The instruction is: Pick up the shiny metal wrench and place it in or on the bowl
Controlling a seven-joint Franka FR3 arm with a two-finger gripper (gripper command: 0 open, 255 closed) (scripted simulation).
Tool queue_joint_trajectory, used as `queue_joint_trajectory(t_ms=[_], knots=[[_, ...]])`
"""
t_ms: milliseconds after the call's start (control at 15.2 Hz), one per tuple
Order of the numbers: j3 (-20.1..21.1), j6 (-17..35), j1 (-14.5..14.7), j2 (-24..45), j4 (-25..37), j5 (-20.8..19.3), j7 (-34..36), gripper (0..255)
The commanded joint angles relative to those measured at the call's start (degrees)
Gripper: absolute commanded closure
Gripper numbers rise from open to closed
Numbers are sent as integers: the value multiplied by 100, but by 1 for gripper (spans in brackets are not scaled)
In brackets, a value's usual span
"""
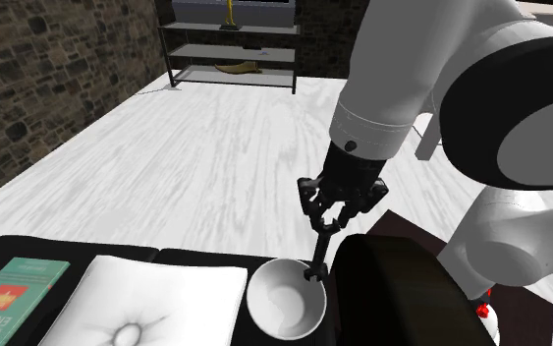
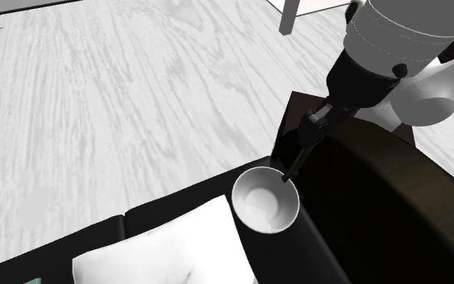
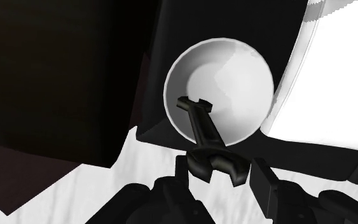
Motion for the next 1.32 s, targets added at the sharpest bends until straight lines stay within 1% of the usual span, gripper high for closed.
queue_joint_trajectory(t_ms=[0,660,1188,1254], knots=[[54,136,27,-23,-155,54,-8,255],[393,886,129,8,-867,352,-52,255],[393,886,129,8,-867,352,-52,255],[393,886,129,8,-867,352,-52,0]])
